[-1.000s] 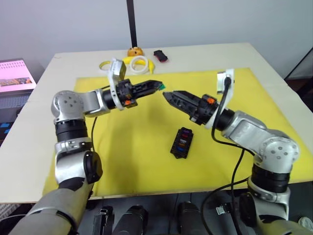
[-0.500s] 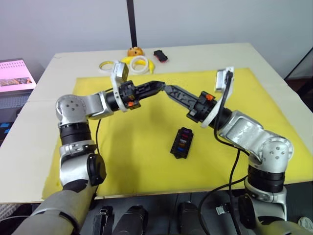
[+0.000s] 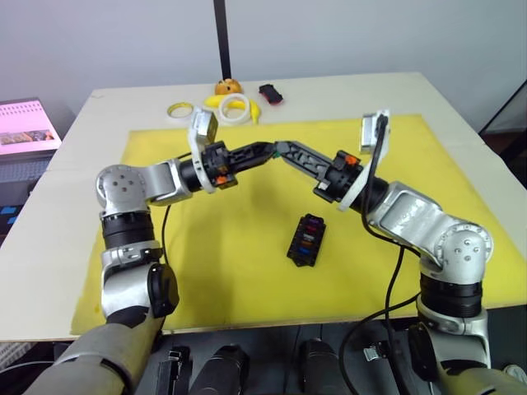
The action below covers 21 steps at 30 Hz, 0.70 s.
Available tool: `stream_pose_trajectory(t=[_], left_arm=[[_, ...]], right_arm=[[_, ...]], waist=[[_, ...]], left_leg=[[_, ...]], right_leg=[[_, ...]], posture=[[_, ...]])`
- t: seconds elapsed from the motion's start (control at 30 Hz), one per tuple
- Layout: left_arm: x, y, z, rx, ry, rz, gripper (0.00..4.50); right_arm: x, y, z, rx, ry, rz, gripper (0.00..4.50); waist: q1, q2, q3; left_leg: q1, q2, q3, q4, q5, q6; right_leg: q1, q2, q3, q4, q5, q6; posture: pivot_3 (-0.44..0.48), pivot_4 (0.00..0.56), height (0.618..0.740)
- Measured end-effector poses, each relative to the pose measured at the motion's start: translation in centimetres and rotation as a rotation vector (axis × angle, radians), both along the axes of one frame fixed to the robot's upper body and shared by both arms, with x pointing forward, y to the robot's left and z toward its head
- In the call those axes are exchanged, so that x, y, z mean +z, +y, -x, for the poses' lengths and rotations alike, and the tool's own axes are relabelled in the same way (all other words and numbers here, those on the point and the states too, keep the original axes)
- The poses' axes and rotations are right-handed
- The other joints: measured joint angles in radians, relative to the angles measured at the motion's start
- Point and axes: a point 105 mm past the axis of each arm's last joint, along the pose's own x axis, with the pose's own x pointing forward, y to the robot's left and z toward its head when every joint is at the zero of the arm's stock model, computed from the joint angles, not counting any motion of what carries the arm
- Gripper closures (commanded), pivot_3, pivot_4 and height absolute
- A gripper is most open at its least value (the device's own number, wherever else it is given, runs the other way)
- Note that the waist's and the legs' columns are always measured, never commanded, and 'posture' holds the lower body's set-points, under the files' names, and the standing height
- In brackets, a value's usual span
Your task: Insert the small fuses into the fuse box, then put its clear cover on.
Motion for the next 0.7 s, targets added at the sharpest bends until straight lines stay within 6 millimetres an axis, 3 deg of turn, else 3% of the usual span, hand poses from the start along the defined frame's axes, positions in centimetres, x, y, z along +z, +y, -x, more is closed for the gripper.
stream_pose_trajectory(t=[0.53,0.67,0.7], left_arm=[[0.17,-0.08,-0.15,0.009,-0.012,0.006,4.50],[0.27,-0.09,-0.09,0.005,-0.015,0.012,4.50],[0.30,-0.09,-0.08,0.004,-0.015,0.014,4.50]], right_arm=[[0.00,-0.25,-0.27,-0.006,0.005,0.022,1.31],[-0.02,-0.23,-0.25,-0.004,0.005,0.023,2.50],[-0.05,-0.25,-0.25,-0.004,0.005,0.029,2.50]], waist=[[-0.001,0.000,0.000],[0.000,0.000,0.000],[0.000,0.000,0.000]], left_leg=[[0.000,0.000,0.000,0.000,0.000,0.000],[0.000,0.000,0.000,0.000,0.000,0.000],[0.000,0.000,0.000,0.000,0.000,0.000]], right_leg=[[0.000,0.000,0.000,0.000,0.000,0.000],[0.000,0.000,0.000,0.000,0.000,0.000],[0.000,0.000,0.000,0.000,0.000,0.000]], posture=[[0.000,0.150,0.740],[0.000,0.150,0.740],[0.000,0.150,0.740]])
